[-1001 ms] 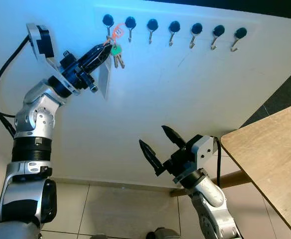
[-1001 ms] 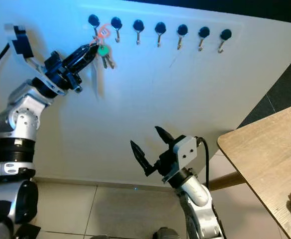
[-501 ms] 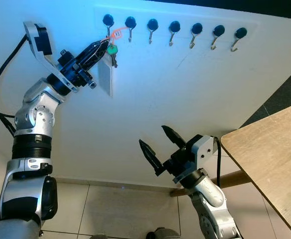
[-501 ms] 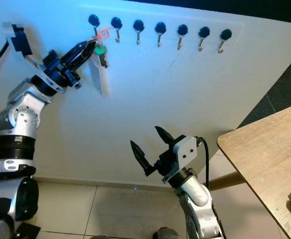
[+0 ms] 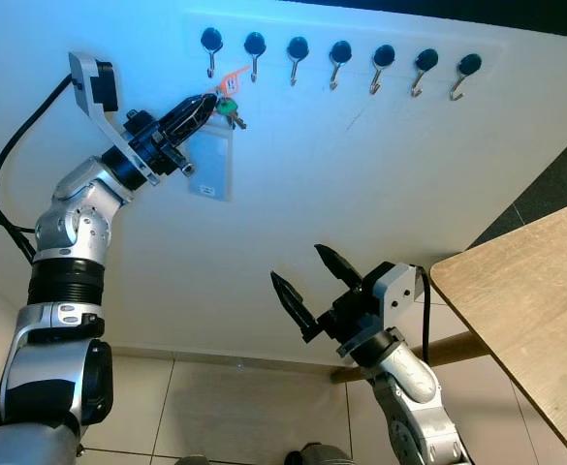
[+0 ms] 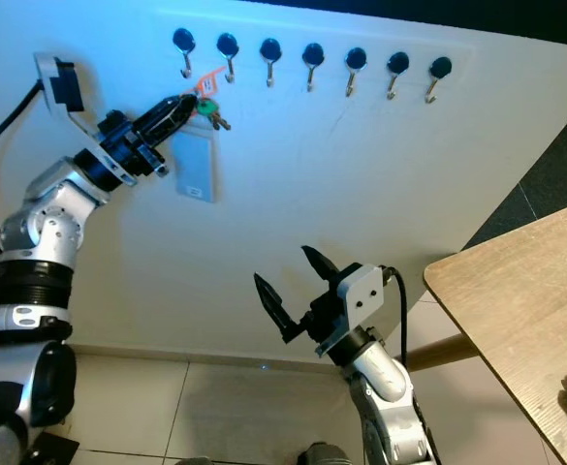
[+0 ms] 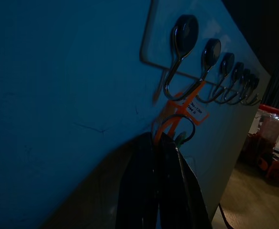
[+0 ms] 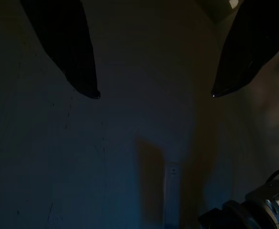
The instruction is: Hang keys on a hook
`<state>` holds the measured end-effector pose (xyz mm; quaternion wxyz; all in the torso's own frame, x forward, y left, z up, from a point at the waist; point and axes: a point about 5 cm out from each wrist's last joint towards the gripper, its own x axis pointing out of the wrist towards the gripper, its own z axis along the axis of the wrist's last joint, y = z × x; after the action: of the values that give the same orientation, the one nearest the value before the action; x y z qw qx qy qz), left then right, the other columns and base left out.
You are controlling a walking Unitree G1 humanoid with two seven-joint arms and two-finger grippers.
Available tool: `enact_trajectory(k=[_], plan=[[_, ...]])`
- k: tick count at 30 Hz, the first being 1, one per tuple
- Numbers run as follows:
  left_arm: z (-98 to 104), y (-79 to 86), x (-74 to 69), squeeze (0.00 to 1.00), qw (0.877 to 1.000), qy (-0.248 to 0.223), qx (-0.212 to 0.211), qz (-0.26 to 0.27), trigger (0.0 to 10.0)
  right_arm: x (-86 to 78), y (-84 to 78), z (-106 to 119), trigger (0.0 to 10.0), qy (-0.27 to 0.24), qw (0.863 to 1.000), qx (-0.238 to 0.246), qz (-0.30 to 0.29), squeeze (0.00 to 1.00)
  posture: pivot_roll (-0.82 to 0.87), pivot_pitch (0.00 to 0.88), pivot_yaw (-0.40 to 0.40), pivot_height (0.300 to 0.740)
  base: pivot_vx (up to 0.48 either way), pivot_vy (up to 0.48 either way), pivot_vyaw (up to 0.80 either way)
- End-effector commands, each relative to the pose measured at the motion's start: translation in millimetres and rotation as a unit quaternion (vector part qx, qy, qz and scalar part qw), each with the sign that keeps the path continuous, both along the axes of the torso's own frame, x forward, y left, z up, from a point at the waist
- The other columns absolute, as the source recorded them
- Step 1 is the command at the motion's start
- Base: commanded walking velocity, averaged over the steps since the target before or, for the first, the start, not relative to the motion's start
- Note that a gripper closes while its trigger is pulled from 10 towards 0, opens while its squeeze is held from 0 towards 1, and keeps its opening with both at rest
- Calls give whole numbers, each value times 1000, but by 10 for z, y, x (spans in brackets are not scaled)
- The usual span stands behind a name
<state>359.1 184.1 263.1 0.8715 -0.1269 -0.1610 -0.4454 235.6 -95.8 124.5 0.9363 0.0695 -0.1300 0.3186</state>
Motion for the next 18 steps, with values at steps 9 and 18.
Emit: enact_trajectory(k=[9,18], plan=[[94,10,-119,0,998,-56,-30,-30,10000,-7,-6,14,10000,0,1000,4,0,0,8,94,-64,740,0,0,0],[156,5,-151,0,996,-77,-32,-42,10000,-4,-3,16,10000,-1,1000,5,0,0,11,95,-65,740,0,0,0]])
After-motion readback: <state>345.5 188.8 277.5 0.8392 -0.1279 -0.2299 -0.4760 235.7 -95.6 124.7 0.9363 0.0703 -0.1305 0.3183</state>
